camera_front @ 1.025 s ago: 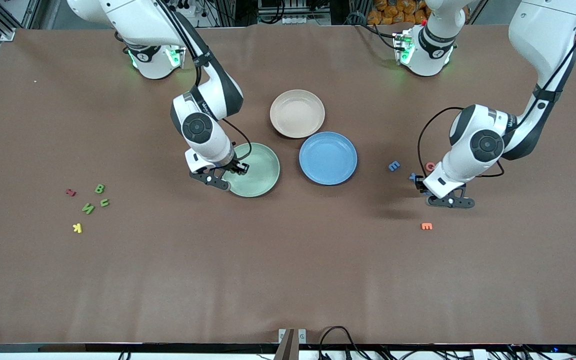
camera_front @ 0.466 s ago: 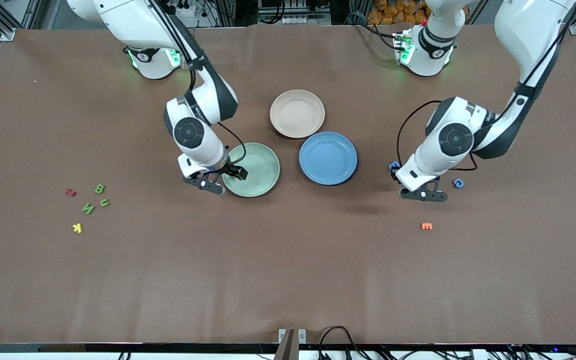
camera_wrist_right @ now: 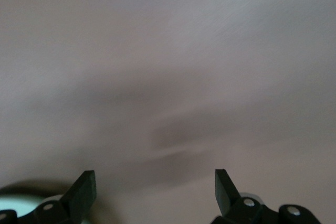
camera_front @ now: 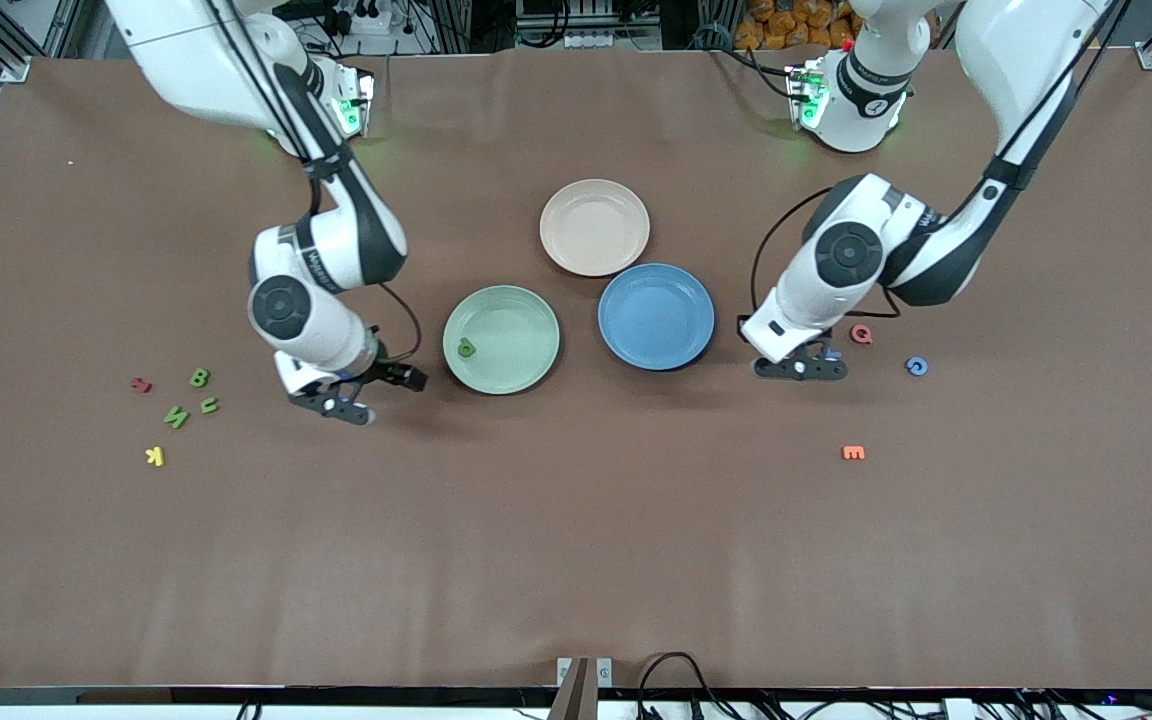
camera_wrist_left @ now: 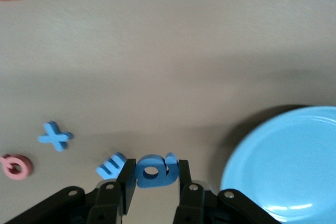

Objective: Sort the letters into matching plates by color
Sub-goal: 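Place blue a on the blue plate while the right gripper returns to letters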

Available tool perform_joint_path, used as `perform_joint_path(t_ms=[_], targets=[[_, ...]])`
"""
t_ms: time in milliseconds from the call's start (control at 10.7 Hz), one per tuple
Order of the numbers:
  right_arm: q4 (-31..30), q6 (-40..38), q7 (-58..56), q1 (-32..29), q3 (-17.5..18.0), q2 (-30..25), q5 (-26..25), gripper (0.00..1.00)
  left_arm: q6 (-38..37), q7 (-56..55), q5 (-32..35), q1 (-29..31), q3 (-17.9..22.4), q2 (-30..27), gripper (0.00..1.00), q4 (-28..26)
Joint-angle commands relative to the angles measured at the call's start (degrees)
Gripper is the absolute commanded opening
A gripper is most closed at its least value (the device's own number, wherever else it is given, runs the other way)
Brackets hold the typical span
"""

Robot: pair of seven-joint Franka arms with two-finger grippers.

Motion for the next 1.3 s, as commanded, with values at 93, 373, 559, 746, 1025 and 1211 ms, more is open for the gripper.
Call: perform_joint_path(t_ms=[93, 373, 559, 746, 1025, 1211], targets=[[0.3, -0.5, -6.8, -10.3, 0.8, -0.4, -2.8, 1.00, -1.3, -3.9, 0.8, -3.1, -1.1, -0.6, 0.00, 0.1], [0.3, 1.0, -13.3, -18.5, 0.9, 0.1, -3.1, 1.00, -1.2, -3.9, 0.8, -4.6, -3.3, -0.2, 0.00, 0.0], [0.2, 1.7, -17.0, -22.8, 1.3, 0.4, -3.2, 1.00, -1.3, -3.9, 0.8, -6.2, -3.3, 0.1, 0.00, 0.1], [0.1, 2.2, -19.3, -25.7, 1.3, 0.9, -3.2, 1.00, -1.3, -4.2, 0.7, -8.5, -3.3, 1.0, 0.00, 0.2], [0.2, 4.7, -19.9, -29.7, 2.3, 2.9, -3.2, 1.00, -1.2, -4.8, 0.7, -11.3, -3.3, 2.8, 0.00, 0.4], [0.1, 7.2, -19.9, -32.6, 4.3, 4.5, -4.1, 1.00, -1.2, -8.4, 0.8, -13.7, -3.3, 4.4, 0.00, 1.2]])
